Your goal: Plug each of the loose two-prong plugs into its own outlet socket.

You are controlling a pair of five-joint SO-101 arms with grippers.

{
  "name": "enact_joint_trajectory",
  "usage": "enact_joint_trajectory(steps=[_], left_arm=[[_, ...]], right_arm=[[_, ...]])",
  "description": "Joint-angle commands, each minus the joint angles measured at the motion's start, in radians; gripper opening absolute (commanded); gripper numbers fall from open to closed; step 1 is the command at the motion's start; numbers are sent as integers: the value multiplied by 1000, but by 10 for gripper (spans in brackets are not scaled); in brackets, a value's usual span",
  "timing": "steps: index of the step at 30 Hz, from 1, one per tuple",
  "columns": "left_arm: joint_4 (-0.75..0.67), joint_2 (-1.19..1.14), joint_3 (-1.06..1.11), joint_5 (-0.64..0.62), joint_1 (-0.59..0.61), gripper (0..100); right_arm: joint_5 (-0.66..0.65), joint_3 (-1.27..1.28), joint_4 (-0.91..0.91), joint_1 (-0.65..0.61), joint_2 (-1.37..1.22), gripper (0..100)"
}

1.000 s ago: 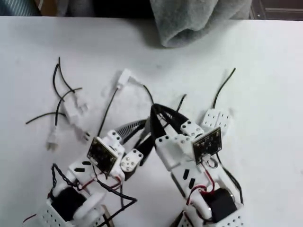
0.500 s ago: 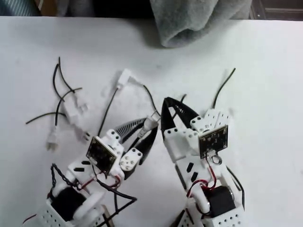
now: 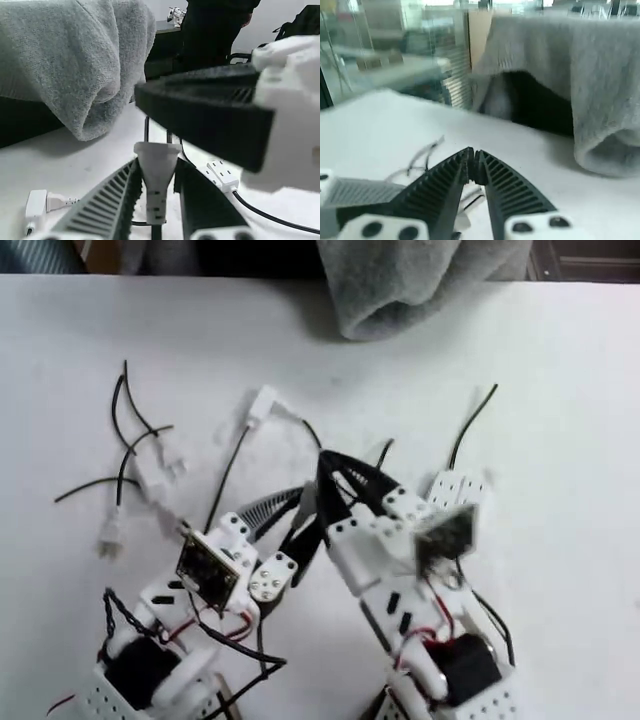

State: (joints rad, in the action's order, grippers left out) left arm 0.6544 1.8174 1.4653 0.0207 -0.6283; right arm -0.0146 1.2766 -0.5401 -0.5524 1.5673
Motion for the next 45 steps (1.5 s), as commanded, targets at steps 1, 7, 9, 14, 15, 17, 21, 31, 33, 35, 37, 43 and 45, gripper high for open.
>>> enact_joint_trajectory(steps=[1, 7, 9, 14, 15, 17, 21, 31, 33, 35, 37, 43, 45], left_arm=[[-18, 8, -14, 11, 8, 22], [-18, 8, -15, 11, 10, 22], [-18, 8, -15, 11, 8, 22], [-18, 8, -15, 11, 12, 22], [-18, 8, -15, 11, 13, 22], [-18, 8, -14, 11, 13, 22], [-21, 8, -8, 11, 13, 22], [-23, 8, -8, 11, 8, 23], [-21, 8, -8, 11, 7, 23], [-18, 8, -8, 11, 8, 23], [-18, 8, -8, 11, 13, 24], [-17, 8, -8, 3, 15, 122], [-17, 8, -17, 3, 15, 130]], right_arm=[[-140, 12, 10, 24, -140, 19], [-233, 9, 217, 180, -478, 19], [-235, -15, 282, 211, -596, 19], [-233, -126, 291, 257, -797, 19], [-233, -138, 291, 268, -816, 19], [-233, -149, 292, 292, -822, 19], [-236, -192, 298, 358, -771, 19], [-236, -404, -122, 180, -275, 19], [-241, -417, -166, 81, -202, 19], [-255, -408, -189, 21, -173, 19], [-328, -371, -191, 15, -180, 22], [-393, -201, -108, 186, -213, 20], [-393, -132, -22, 268, -203, 20]])
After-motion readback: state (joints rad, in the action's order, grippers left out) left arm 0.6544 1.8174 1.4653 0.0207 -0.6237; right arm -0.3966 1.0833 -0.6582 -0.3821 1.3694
